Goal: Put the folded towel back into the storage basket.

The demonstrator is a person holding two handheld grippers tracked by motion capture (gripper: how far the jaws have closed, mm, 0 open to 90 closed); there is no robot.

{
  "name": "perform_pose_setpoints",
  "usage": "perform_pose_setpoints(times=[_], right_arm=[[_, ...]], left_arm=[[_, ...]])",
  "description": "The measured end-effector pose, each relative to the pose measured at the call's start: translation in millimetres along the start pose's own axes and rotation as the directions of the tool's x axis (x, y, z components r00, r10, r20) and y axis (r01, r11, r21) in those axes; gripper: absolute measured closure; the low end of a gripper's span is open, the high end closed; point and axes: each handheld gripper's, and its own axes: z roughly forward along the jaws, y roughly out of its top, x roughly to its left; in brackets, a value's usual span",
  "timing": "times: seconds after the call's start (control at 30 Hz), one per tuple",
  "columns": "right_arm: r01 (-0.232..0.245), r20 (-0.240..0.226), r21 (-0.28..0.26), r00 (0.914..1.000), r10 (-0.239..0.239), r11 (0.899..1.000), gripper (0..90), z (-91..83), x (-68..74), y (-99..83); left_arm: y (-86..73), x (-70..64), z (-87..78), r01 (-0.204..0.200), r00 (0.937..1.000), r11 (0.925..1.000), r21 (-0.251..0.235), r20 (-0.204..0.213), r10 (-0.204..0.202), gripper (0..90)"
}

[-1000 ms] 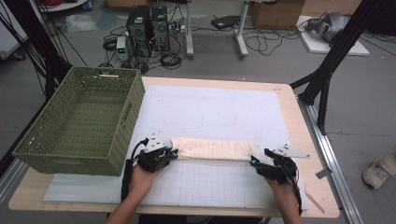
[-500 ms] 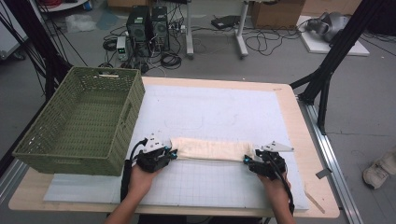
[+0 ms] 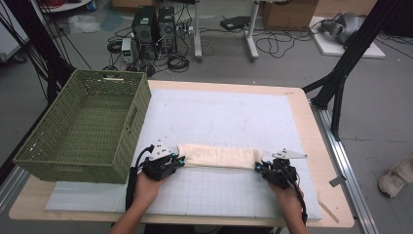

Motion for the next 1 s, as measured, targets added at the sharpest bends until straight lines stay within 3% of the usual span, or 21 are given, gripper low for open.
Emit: perform_pose_setpoints(times=[0.23,0.3,0.6,0.83,1.0], right_arm=[[-0.015,-0.013,0.001,0.9998,0.015,1.000,81.7,-0.5,-0.5,0.5],[0.029,-0.028,-0.013,0.9992,-0.030,0.999,81.9,-2.5,-1.9,-0.2],[0.109,-0.068,-0.098,0.9909,-0.116,0.989,81.9,-11.7,-5.7,0.1],[0.091,-0.087,-0.171,0.9905,-0.107,0.981,82.0,-20.3,-11.6,0.5],[0.076,-0.103,-0.207,0.9898,-0.099,0.975,82.1,-24.8,-16.4,-0.3]], left_arm=[[1.4,0.1,-3.3,0.011,0.9999,0.9997,-0.022,0.005,-0.011,80.7],[2.7,0.5,-5.7,0.012,0.9998,0.9990,-0.044,0.014,-0.011,80.7],[7.9,2.3,-13.2,-0.005,0.9996,0.9963,-0.086,0.028,0.008,80.8],[10.3,3.2,-16.6,0.001,0.9986,0.9930,-0.118,0.053,0.005,81.0],[13.4,1.4,-18.6,-0.017,0.9973,0.9911,-0.132,0.069,0.026,81.5]])
